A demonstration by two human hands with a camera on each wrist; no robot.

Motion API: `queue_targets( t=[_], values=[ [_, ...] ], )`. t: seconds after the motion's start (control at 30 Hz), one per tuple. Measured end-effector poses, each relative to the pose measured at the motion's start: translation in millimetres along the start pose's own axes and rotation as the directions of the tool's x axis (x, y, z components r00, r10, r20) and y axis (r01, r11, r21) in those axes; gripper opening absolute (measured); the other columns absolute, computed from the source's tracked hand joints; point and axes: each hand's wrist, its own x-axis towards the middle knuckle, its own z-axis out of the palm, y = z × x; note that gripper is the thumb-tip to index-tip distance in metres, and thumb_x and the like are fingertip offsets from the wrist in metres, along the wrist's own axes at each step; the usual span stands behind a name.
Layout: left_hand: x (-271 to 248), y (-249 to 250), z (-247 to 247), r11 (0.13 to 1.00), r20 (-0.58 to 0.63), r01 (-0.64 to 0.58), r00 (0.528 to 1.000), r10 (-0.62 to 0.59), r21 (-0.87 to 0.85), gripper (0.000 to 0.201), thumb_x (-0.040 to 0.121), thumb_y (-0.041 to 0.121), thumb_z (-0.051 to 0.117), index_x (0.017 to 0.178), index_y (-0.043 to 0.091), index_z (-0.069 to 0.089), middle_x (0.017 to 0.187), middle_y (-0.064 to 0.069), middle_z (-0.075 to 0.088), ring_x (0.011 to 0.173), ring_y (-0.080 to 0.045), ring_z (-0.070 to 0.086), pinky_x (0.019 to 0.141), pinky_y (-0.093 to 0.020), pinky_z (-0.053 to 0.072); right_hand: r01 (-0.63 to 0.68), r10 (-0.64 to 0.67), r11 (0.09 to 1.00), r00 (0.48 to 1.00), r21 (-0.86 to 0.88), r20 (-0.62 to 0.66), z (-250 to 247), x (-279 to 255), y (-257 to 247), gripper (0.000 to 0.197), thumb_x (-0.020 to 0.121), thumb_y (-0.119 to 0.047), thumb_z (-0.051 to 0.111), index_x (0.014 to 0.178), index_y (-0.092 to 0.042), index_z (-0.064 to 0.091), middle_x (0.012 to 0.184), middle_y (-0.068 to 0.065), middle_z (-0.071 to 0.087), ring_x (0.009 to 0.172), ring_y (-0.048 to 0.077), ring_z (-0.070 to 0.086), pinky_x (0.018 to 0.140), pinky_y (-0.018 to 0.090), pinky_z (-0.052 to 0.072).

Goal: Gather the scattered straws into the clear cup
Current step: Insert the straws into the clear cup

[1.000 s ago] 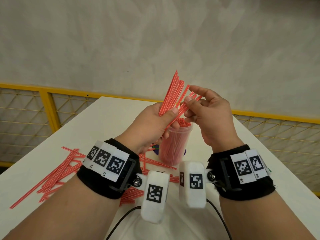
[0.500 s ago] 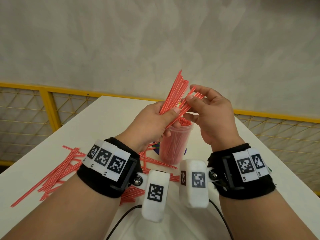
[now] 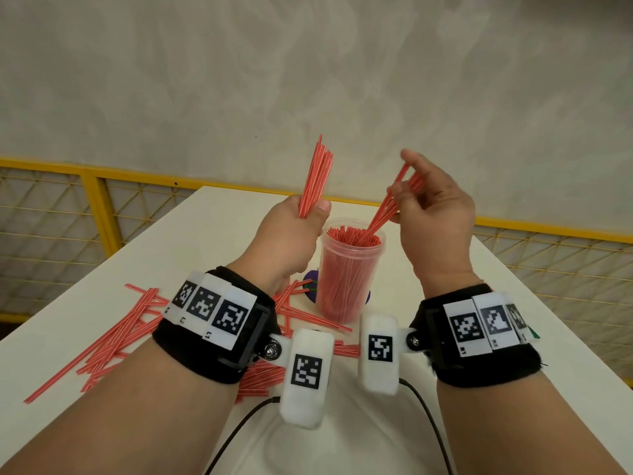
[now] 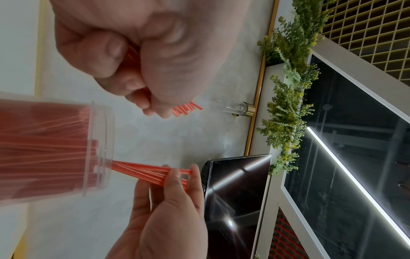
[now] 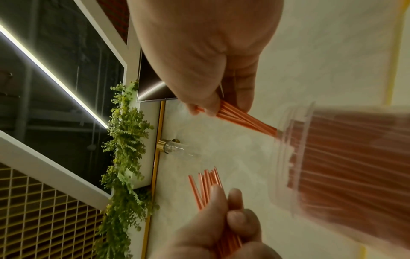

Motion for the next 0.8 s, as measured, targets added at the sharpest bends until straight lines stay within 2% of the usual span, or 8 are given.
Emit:
queue_targets(
  t=[0.13, 0.23, 0.4, 0.53, 0.6, 0.67, 0.73, 0.8],
  values=[
    [0, 1, 2, 0.997, 0.035, 0.016, 0.999, -0.014, -0.070, 0.033, 0.097, 0.049, 0.047, 0.099, 0.018, 0.057, 0.077, -0.002, 0.044, 0.046, -0.009, 0.032, 0.038, -0.022, 0.029, 0.022, 0.051, 0.956, 0.970, -0.294, 0.238, 7, -6, 7, 0.034, 0.090, -0.014, 0.062, 0.112, -0.039, 0.067, 0.079, -0.016, 0.066, 0.080, 0.014, 0.065, 0.084, 0.037, 0.054],
    [-1, 3, 3, 0.987, 0.048, 0.041, 0.998, -0.034, -0.157, 0.036, 0.094, 0.052, 0.049, 0.100, 0.018, 0.057, 0.074, 0.000, 0.044, 0.043, -0.007, 0.029, 0.037, -0.021, 0.025, 0.060, 0.250, 0.834, 0.844, -0.548, 0.474, 8, -12, 10, 0.026, 0.097, -0.026, 0.051, 0.116, -0.026, 0.070, 0.113, -0.006, 0.070, 0.108, 0.014, 0.061, 0.093, 0.027, 0.045],
    [0, 4, 3, 0.973, 0.057, 0.061, 0.997, -0.049, -0.223, 0.040, 0.094, 0.054, 0.047, 0.102, 0.016, 0.056, 0.073, 0.003, 0.045, 0.043, -0.006, 0.029, 0.037, -0.020, 0.024, -0.014, 0.257, 0.872, 0.864, -0.489, 0.432, 2, -6, 1, 0.033, 0.101, -0.032, 0.044, 0.123, -0.023, 0.065, 0.128, -0.003, 0.064, 0.123, 0.015, 0.053, 0.108, 0.037, 0.038],
    [0, 3, 1, 0.962, 0.054, 0.077, 0.996, -0.065, -0.262, 0.034, 0.096, 0.052, 0.045, 0.103, 0.021, 0.058, 0.071, 0.004, 0.046, 0.044, -0.006, 0.031, 0.035, -0.019, 0.024, 0.176, 0.374, 0.742, 0.692, -0.647, 0.618, 0, -8, -3, 0.044, 0.102, -0.044, 0.032, 0.108, -0.024, 0.070, 0.129, -0.002, 0.062, 0.142, 0.011, 0.030, 0.117, 0.055, 0.009],
    [0, 3, 1, 0.959, 0.063, 0.085, 0.996, -0.071, -0.270, 0.031, 0.098, 0.050, 0.045, 0.102, 0.023, 0.060, 0.070, 0.004, 0.047, 0.044, -0.006, 0.033, 0.035, -0.018, 0.025, 0.164, 0.316, 0.765, 0.746, -0.622, 0.586, -1, -8, -5, 0.038, 0.102, -0.042, 0.034, 0.112, -0.030, 0.068, 0.127, -0.005, 0.063, 0.143, 0.011, 0.028, 0.117, 0.056, 0.007],
    [0, 2, 1, 0.959, 0.064, 0.089, 0.995, -0.074, -0.268, 0.029, 0.098, 0.047, 0.046, 0.101, 0.023, 0.061, 0.069, 0.004, 0.049, 0.045, -0.006, 0.038, 0.036, -0.018, 0.027, 0.111, 0.286, 0.800, 0.794, -0.590, 0.537, -2, -6, -7, 0.034, 0.102, -0.038, 0.038, 0.104, -0.028, 0.071, 0.107, -0.005, 0.069, 0.140, 0.014, 0.034, 0.116, 0.055, 0.017],
    [0, 2, 0, 0.957, 0.059, 0.089, 0.995, -0.075, -0.276, 0.028, 0.098, 0.045, 0.048, 0.100, 0.022, 0.063, 0.067, 0.005, 0.052, 0.044, -0.006, 0.043, 0.036, -0.019, 0.029, 0.171, 0.347, 0.736, 0.735, -0.655, 0.582, -3, -6, -9, 0.041, 0.102, -0.040, 0.036, 0.080, -0.024, 0.067, 0.083, -0.004, 0.063, 0.136, 0.017, 0.040, 0.113, 0.055, 0.022],
    [-1, 2, 1, 0.957, 0.057, 0.084, 0.996, -0.071, -0.279, 0.028, 0.098, 0.044, 0.049, 0.099, 0.021, 0.064, 0.063, 0.006, 0.056, 0.044, -0.006, 0.047, 0.036, -0.019, 0.031, 0.204, 0.365, 0.711, 0.711, -0.673, 0.601, -3, -7, -8, 0.044, 0.103, -0.040, 0.034, 0.088, -0.017, 0.068, 0.089, 0.000, 0.067, 0.133, 0.017, 0.043, 0.113, 0.054, 0.022]
  ],
)
